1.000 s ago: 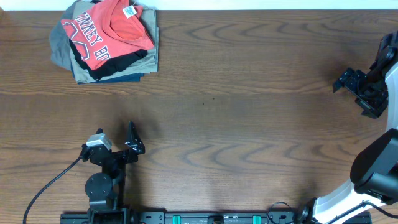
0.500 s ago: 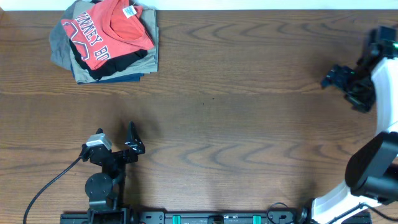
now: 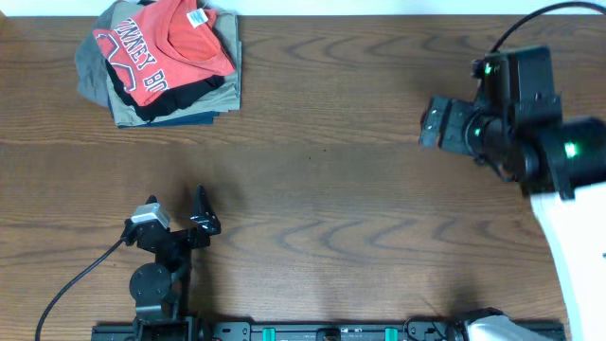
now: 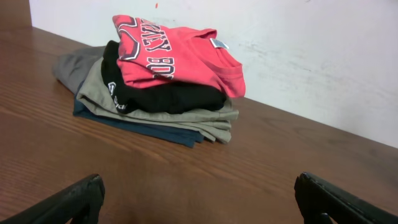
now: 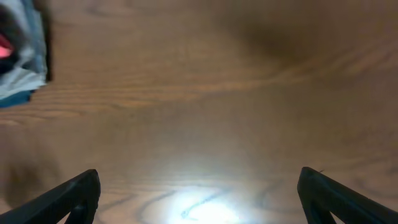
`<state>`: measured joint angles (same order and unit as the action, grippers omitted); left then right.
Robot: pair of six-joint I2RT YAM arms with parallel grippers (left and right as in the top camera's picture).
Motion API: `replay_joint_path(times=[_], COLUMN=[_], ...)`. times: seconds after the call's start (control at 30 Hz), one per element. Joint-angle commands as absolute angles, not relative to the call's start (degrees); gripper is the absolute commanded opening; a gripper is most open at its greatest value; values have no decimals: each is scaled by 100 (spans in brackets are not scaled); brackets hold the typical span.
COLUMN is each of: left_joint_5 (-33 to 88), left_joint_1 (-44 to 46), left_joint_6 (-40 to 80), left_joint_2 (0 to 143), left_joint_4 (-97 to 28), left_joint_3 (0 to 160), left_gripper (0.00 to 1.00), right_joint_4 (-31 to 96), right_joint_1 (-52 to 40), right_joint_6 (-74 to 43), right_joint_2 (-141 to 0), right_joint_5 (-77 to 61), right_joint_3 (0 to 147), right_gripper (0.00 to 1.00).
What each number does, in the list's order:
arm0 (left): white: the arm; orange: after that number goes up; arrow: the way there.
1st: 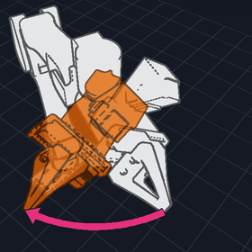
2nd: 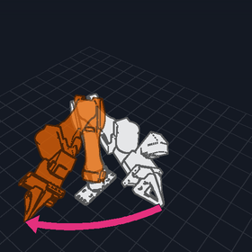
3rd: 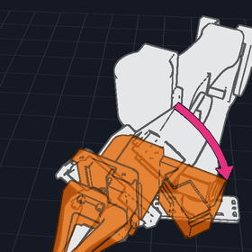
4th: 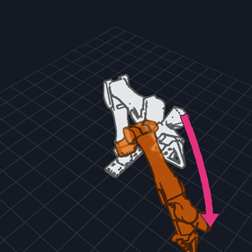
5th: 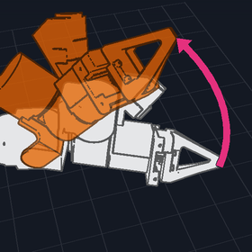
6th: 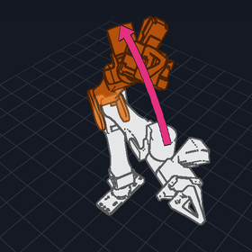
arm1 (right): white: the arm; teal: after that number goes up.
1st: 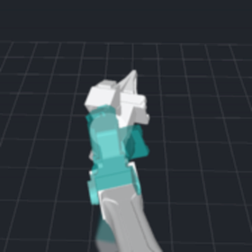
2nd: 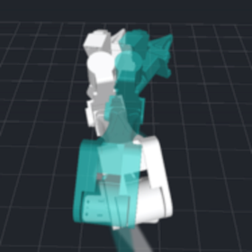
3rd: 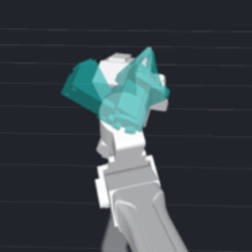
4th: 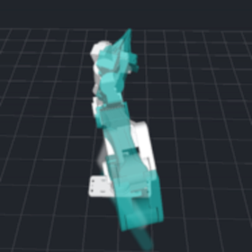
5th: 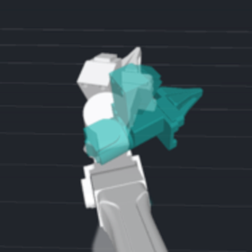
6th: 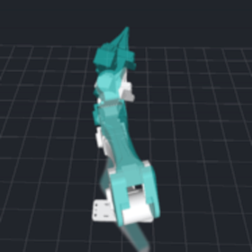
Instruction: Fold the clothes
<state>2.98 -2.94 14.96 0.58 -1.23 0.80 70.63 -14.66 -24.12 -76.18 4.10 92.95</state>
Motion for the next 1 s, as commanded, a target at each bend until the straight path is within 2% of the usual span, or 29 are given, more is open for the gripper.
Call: replay_joint_path(times=[0.0, 0.2, 0.43, 0.57, 0.8, 0.97], left_joint_5=[231, 231, 231, 231, 231, 231], left_joint_1=[-320, -320, -320, -320, -320, -320], left_joint_6=[1439, 1441, 1439, 1439, 1439, 1441], left_joint_2=[23, 23, 23, 23, 23, 23], left_joint_4=[-381, -381, -384, -384, -384, -384], left_joint_3=[23, 23, 23, 23, 23, 23], left_gripper=[98, 98, 98, 98, 98, 98], right_joint_4=[6845, 5599, 5013, 3793, 1944, 1852], right_joint_1=[-1621, -1463, -792, -445, -198, 27], right_joint_6=[-2399, -2401, -3052, -3118, -2491, -2635], right_joint_2=[-7225, -6143, -4722, -3769, -2047, -1087], right_joint_5=[967, 701, 429, 405, 403, 333], right_joint_3=[9181, 7627, 5472, 4123, 2073, 1280], right_gripper=[99, 99, 99, 99, 99, 99])
